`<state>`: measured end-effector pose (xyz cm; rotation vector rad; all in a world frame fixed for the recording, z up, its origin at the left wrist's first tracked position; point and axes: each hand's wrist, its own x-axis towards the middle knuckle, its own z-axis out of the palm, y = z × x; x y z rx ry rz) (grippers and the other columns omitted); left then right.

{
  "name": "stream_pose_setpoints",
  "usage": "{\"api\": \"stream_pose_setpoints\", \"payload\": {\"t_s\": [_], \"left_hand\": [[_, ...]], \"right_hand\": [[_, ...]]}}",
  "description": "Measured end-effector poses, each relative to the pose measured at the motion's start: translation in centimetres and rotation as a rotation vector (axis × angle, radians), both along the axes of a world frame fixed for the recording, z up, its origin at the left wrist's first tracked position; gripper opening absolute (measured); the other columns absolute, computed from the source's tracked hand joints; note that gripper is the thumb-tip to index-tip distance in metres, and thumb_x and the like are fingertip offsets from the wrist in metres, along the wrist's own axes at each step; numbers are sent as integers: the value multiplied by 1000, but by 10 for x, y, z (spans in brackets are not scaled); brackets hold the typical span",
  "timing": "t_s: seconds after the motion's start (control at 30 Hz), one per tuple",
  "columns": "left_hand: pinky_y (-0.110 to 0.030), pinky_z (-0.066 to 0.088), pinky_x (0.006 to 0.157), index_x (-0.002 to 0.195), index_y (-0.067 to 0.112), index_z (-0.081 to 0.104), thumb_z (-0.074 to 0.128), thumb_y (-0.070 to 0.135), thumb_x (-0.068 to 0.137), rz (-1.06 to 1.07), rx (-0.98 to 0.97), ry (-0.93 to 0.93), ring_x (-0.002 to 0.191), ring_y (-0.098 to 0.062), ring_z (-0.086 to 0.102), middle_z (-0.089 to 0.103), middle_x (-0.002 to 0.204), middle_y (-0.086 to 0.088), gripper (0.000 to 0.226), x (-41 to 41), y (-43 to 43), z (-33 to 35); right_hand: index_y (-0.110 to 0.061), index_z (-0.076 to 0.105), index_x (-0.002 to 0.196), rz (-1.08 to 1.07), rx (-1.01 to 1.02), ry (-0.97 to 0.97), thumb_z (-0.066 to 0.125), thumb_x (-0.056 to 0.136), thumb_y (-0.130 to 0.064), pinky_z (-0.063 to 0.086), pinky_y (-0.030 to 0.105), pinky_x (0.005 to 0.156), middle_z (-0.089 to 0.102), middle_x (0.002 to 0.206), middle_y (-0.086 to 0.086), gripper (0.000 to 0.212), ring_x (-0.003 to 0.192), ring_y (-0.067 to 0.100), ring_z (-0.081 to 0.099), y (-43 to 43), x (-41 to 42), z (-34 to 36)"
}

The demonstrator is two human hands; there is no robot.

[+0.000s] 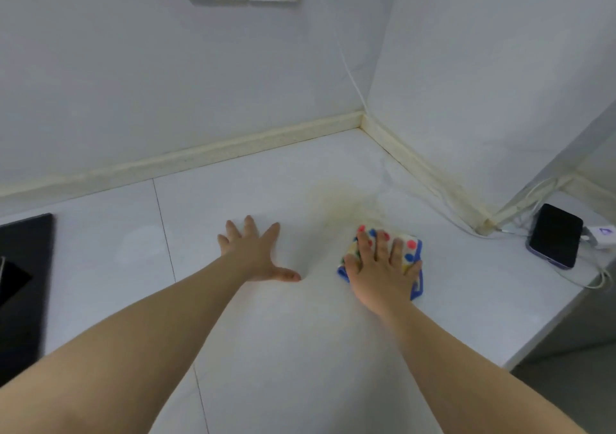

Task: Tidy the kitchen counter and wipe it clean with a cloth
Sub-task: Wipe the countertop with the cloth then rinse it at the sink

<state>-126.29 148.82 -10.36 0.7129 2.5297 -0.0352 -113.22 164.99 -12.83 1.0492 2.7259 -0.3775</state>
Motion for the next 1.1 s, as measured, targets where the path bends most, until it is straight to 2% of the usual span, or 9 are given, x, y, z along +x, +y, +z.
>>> {"api": "stream_pose_setpoints", "payload": {"t_s": [0.17,0.27,0.37,0.47,0.57,0.73,0.83,0.97,1.1], "left_hand": [[-63,16,111,145,46,-10,67,80,50,-20,-86,-16,139,-49,-3,-13,156,-9,128,-16,17,3],[-67,14,109,145,47,-10,70,78,49,-25,-94,-35,139,-49,-4,-12,156,-8,129,-19,19,2],[-67,14,109,144,49,-9,69,79,48,-26,-90,-20,140,-47,-5,-11,156,-6,128,-22,20,1],[-68,14,108,144,51,-8,68,80,49,-27,-74,-18,141,-45,-9,-12,157,-3,125,-30,21,0],[-70,12,107,143,52,-9,70,77,49,-17,-81,-36,141,-45,-13,-14,157,0,125,-34,24,2],[-70,11,107,142,53,-9,70,77,48,-15,-75,-37,141,-44,-16,-16,157,2,125,-35,24,-1],[-72,13,106,142,53,-10,72,76,47,-21,-82,-42,140,-46,-14,-16,156,2,128,-36,28,1],[-72,13,105,142,52,-12,73,74,49,-16,-96,-43,140,-47,-14,-17,157,1,128,-36,28,2],[-72,12,106,143,52,-9,72,76,48,-15,-81,-38,141,-46,-16,-17,157,1,127,-35,24,0]], "right_hand": [[-44,-7,147,333,82,-10,1,83,-59,-1,57,114,-9,160,-9,66,148,21,-8,0,-21,-6],[-44,-5,148,209,64,-16,16,95,-54,1,56,115,-6,160,-11,57,148,20,-5,36,-33,-2],[-40,-6,149,46,-1,-20,17,99,-46,-3,60,114,-11,160,-6,56,147,25,-11,39,-46,1],[-38,-7,149,228,30,-13,15,97,-49,-5,60,112,-12,160,-3,57,147,27,-12,6,-49,-3],[-45,-5,147,386,50,8,21,97,-50,-4,55,114,-8,160,-10,56,148,19,-9,20,-51,-4],[-42,-6,148,99,11,-23,18,99,-47,-3,58,114,-10,160,-8,55,148,22,-9,55,-65,1],[-39,-8,149,211,5,-24,17,99,-49,-7,59,112,-14,159,-5,57,147,26,-14,20,-71,0],[-45,-6,147,425,27,10,23,97,-51,-5,53,115,-10,159,-13,58,148,17,-10,18,-74,-4],[-43,-5,148,166,26,-13,20,98,-49,-2,55,115,-8,159,-11,56,148,20,-7,61,-76,1]]}}
